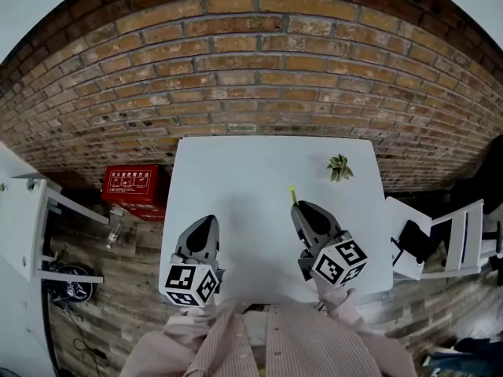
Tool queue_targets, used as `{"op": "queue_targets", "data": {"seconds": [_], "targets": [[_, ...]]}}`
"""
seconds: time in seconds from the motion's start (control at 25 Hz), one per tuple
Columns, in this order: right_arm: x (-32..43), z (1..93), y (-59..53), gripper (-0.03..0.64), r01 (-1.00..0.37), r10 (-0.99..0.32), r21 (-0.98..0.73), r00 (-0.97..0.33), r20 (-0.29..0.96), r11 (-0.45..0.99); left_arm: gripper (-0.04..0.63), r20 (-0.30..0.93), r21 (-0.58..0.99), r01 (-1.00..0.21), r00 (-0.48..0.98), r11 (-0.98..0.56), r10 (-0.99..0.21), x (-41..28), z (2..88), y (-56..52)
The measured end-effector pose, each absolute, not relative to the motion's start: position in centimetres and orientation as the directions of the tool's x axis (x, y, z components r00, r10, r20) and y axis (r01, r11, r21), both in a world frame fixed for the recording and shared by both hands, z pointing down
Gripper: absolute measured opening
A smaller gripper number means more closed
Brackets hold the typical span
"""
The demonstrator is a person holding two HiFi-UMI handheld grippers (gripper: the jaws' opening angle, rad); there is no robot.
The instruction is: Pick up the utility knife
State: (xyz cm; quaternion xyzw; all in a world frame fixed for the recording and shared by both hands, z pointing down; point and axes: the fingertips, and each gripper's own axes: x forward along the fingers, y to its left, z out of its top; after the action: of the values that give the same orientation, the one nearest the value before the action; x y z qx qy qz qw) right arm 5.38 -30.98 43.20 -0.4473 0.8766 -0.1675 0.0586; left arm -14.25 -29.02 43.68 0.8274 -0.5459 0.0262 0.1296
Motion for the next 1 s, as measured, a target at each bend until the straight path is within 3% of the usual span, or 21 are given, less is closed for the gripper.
{"op": "queue_targets", "data": {"seconds": [0.48,1.0], "targets": [[8.5,38.6,-30.3,0.052,-0.781,-0.844,-0.344,-0.533,-0.066,0.52,-0.008,0.099,0.146,-0.924,0.369,-0.353,-0.924,-15.1,39.7,-28.6],[9.8,37.5,-29.8,0.052,-0.797,-0.849,-0.308,-0.521,-0.086,0.52,-0.008,0.083,0.126,-0.927,0.364,-0.353,-0.928,-14.7,38.6,-28.2]]}}
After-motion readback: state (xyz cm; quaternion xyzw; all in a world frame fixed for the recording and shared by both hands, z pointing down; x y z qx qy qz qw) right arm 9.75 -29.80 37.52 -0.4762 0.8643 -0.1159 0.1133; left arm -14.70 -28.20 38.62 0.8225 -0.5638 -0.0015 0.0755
